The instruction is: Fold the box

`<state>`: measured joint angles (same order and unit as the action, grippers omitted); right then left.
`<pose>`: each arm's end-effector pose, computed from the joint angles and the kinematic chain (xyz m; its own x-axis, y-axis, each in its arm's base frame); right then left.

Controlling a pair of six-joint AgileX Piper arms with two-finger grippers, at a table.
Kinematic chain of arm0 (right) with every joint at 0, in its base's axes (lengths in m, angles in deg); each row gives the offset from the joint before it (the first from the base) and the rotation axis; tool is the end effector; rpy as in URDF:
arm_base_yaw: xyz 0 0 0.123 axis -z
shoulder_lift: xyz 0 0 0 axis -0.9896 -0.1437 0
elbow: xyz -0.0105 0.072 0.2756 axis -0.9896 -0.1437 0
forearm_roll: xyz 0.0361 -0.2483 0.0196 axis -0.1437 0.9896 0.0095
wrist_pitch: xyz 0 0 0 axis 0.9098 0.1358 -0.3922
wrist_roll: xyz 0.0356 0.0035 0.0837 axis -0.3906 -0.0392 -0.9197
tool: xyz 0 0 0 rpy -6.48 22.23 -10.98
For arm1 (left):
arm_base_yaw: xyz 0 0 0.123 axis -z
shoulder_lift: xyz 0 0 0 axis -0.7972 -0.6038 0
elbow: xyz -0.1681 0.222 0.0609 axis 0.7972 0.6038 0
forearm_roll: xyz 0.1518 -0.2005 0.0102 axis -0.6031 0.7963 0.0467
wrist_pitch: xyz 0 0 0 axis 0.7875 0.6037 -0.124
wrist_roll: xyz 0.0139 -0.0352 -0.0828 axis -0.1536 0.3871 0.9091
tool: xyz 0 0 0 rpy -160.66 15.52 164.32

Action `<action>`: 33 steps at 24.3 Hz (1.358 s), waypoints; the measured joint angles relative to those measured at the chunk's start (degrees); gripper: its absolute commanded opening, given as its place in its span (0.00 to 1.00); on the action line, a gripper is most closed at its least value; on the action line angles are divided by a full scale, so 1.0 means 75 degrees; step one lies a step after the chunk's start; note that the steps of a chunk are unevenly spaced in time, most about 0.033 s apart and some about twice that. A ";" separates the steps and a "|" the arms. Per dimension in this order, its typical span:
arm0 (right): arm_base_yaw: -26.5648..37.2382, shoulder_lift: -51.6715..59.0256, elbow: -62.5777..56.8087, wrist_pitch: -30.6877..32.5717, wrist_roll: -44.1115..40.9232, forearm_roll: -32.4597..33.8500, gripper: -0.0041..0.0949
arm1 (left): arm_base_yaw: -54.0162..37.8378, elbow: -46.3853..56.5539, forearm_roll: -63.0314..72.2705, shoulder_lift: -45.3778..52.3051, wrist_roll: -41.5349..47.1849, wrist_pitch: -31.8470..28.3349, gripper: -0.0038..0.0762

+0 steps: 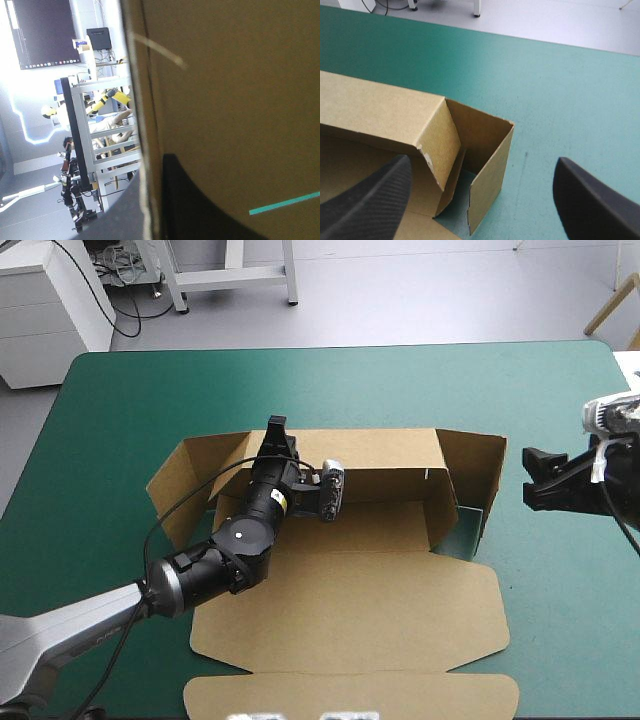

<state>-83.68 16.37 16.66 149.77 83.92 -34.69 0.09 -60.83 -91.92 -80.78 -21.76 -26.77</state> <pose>0.1312 0.0204 0.4790 -0.4353 -0.1191 -0.8924 -0.2358 0.9717 -0.0146 0.2367 -0.2230 0.2988 0.2219 0.9750 -0.0133 0.3518 -0.0673 0.9336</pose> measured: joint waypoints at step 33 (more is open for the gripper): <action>0.0000 -0.7548 0.5129 0.1294 -0.0195 -0.0895 0.86 | -0.0007 0.0023 -0.0005 0.0000 0.0925 -0.0024 0.04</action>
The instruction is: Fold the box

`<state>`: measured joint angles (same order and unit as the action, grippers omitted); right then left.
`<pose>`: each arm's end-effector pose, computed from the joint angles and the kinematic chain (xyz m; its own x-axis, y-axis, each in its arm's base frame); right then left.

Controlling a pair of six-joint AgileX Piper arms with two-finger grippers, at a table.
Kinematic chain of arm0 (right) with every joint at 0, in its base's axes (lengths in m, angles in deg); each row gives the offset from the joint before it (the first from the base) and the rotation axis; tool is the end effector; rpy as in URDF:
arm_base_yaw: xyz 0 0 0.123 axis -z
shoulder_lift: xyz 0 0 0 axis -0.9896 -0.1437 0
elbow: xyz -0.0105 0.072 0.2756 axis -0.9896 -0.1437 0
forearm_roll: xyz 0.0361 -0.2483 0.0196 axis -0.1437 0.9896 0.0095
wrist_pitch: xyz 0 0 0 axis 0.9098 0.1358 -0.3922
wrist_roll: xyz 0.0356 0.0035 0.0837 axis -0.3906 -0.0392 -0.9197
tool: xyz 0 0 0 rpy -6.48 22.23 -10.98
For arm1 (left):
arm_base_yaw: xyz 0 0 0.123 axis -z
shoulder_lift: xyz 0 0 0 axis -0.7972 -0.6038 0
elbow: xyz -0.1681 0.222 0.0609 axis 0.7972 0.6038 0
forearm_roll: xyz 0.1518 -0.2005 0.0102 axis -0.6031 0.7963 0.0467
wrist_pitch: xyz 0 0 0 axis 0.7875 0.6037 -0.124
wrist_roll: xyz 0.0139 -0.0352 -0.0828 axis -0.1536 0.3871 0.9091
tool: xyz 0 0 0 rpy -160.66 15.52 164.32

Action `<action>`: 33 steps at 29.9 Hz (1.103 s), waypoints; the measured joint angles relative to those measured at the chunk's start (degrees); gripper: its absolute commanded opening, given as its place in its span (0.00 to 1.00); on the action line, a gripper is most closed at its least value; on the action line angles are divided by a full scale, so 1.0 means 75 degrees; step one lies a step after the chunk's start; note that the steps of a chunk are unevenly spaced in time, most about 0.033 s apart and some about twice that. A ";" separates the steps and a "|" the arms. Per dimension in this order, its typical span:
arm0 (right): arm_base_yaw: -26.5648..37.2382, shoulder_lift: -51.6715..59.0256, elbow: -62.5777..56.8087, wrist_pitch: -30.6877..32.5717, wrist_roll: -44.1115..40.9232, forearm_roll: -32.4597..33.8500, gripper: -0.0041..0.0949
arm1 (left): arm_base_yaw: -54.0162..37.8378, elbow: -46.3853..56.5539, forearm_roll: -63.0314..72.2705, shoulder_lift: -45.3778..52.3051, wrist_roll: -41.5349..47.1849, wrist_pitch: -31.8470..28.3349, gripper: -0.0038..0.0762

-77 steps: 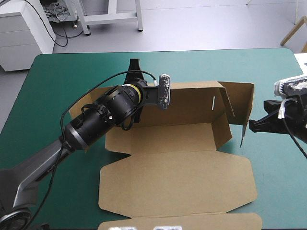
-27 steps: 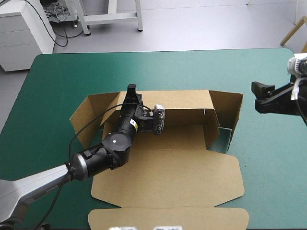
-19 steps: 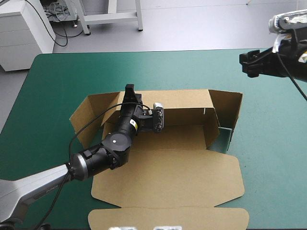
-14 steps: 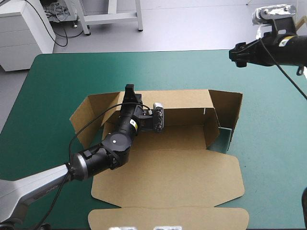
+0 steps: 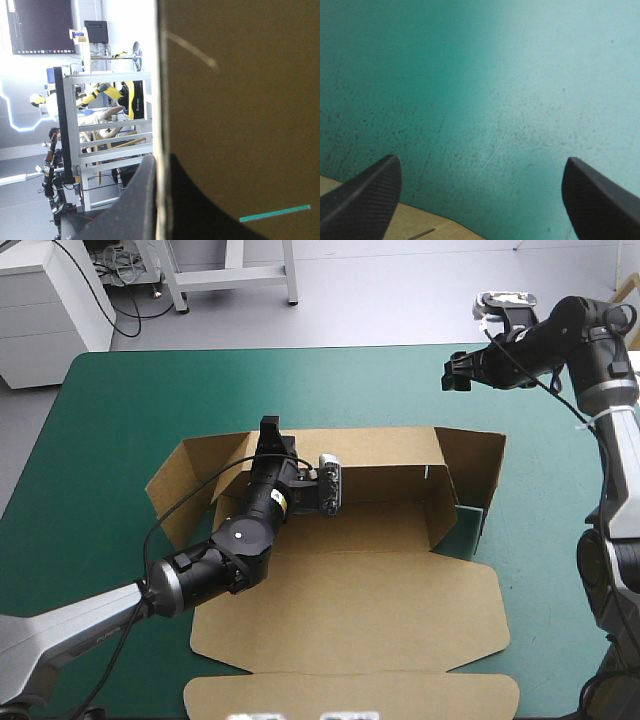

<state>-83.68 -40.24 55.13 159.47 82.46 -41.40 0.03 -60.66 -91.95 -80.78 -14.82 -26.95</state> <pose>0.4091 0.0408 0.3928 -0.7990 -0.0931 -0.5940 -0.2589 0.9450 0.2001 0.2366 -0.2228 0.2979 0.1795 0.9758 -0.1247 0.3782 0.0486 0.9245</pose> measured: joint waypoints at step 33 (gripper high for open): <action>0.0000 0.1708 -0.3718 -0.0016 0.0291 0.0529 0.86 | 0.0000 0.0000 0.0007 0.0000 0.0066 0.0095 0.04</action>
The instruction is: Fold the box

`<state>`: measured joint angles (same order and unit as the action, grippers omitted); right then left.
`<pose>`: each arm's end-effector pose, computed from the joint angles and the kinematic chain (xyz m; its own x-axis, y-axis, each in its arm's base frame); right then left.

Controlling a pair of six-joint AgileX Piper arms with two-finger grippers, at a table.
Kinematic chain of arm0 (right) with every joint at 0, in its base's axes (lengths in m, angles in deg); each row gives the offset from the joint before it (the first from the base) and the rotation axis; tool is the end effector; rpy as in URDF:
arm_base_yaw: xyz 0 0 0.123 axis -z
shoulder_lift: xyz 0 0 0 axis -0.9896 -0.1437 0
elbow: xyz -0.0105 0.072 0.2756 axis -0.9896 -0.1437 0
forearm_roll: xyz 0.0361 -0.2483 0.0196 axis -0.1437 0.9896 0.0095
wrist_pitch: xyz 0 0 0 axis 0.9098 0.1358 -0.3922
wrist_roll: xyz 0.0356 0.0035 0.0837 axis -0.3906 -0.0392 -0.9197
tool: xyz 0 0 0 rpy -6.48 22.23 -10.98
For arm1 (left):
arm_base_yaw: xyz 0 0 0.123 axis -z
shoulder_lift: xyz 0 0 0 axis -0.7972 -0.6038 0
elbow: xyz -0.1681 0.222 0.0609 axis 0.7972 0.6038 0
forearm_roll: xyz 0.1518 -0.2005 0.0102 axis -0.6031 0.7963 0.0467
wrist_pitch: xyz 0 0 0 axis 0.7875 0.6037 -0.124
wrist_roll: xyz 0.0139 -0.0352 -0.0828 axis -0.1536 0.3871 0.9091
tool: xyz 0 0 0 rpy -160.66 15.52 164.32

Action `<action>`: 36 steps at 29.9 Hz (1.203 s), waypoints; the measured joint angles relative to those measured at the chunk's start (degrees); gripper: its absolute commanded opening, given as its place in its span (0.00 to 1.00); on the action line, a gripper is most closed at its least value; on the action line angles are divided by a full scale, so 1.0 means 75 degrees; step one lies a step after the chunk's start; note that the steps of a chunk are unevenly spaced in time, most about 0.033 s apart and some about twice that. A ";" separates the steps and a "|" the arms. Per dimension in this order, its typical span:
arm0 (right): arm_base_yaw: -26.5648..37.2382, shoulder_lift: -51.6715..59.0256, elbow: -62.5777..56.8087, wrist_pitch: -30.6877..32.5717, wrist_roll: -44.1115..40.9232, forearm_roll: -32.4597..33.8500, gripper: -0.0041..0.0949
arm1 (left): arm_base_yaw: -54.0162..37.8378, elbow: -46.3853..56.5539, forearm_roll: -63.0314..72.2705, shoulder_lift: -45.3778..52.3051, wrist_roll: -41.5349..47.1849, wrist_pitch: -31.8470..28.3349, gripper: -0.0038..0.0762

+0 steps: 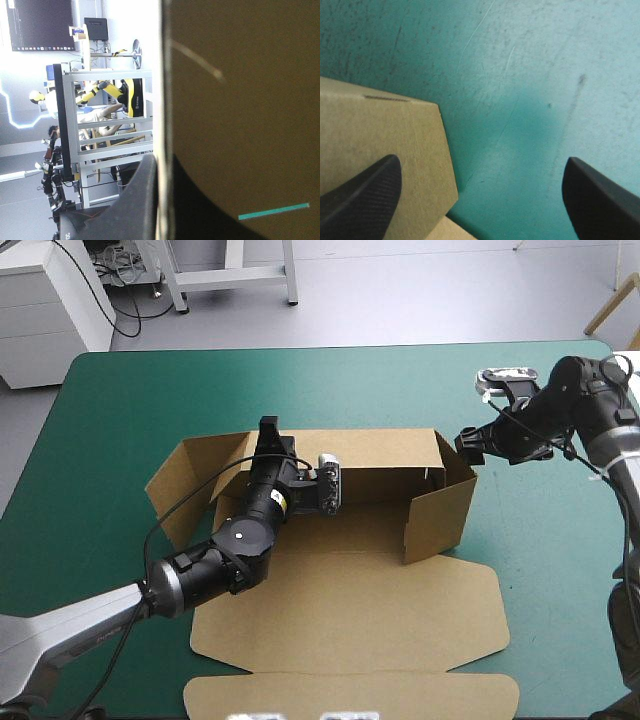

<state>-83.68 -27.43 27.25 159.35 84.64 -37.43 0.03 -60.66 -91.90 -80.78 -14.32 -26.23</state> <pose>0.3427 0.0328 0.3368 -0.9159 -0.1593 -0.3683 -0.2353 0.9567 0.1713 0.2369 -0.2217 0.2980 0.1649 0.9778 -0.1291 0.3767 0.0585 0.9245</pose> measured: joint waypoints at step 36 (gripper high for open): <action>0.0020 0.2922 -0.4357 -0.2253 0.3904 -0.2519 0.86 | 0.0000 0.0000 -0.0021 0.0000 0.0000 0.0016 0.04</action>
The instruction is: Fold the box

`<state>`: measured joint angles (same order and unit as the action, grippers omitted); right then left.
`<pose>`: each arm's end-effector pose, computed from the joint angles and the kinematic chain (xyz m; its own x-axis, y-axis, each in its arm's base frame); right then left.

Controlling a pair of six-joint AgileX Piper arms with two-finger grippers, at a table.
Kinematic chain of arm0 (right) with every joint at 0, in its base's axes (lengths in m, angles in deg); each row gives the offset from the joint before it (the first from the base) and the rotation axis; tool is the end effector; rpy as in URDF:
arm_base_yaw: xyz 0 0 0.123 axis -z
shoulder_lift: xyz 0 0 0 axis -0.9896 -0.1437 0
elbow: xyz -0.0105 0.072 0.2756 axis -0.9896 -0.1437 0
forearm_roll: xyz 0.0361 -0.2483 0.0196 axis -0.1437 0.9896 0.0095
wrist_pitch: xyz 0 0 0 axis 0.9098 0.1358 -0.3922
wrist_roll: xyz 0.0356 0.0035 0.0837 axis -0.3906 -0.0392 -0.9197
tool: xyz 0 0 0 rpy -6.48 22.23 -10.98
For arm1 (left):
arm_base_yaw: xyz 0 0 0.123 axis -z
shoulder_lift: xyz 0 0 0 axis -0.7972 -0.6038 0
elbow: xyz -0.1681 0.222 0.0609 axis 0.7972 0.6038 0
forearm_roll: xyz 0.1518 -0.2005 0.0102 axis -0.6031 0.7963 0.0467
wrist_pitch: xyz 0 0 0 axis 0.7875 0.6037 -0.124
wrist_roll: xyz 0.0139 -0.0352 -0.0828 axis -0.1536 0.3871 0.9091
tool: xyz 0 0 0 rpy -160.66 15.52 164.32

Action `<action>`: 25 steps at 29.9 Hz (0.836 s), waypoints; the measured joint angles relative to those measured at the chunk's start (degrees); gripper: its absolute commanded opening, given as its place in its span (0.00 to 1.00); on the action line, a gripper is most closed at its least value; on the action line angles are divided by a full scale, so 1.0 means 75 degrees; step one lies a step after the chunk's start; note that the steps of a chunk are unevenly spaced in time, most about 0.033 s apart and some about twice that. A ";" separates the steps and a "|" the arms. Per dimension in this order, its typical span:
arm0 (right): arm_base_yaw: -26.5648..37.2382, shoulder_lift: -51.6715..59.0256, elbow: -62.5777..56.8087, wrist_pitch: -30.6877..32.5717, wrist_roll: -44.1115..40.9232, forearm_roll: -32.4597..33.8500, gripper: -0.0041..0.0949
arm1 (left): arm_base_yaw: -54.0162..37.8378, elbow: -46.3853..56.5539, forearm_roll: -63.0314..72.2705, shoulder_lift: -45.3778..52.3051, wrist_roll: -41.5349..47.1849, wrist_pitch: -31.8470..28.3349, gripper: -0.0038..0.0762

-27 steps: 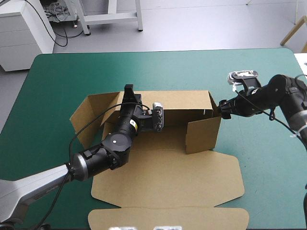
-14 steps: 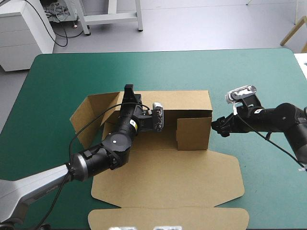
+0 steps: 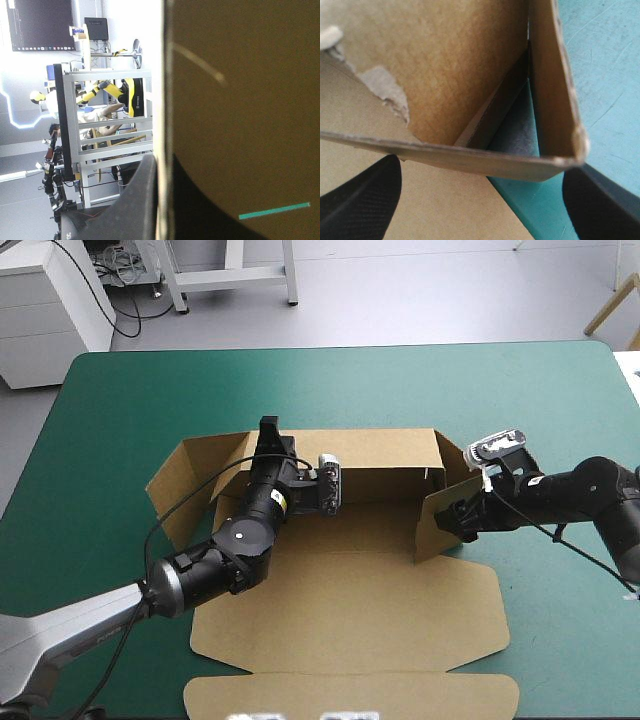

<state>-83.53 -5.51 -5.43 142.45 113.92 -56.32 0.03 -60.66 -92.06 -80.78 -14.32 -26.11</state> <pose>0.2443 0.0475 0.3055 -0.7196 -0.3354 -0.6081 -0.5341 0.8269 0.1759 0.2370 -0.2216 0.2982 0.1644 0.9782 -0.1265 0.3743 0.0568 0.9256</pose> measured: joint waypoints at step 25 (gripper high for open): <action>-0.1311 -0.0546 -0.0011 -0.1529 0.0788 -0.0758 0.41 | 0.0000 0.0000 0.0000 0.0000 0.0000 -0.0008 0.04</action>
<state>-93.37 -9.61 -5.52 130.99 119.83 -62.01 0.03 -60.66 -92.06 -80.78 -14.32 -26.17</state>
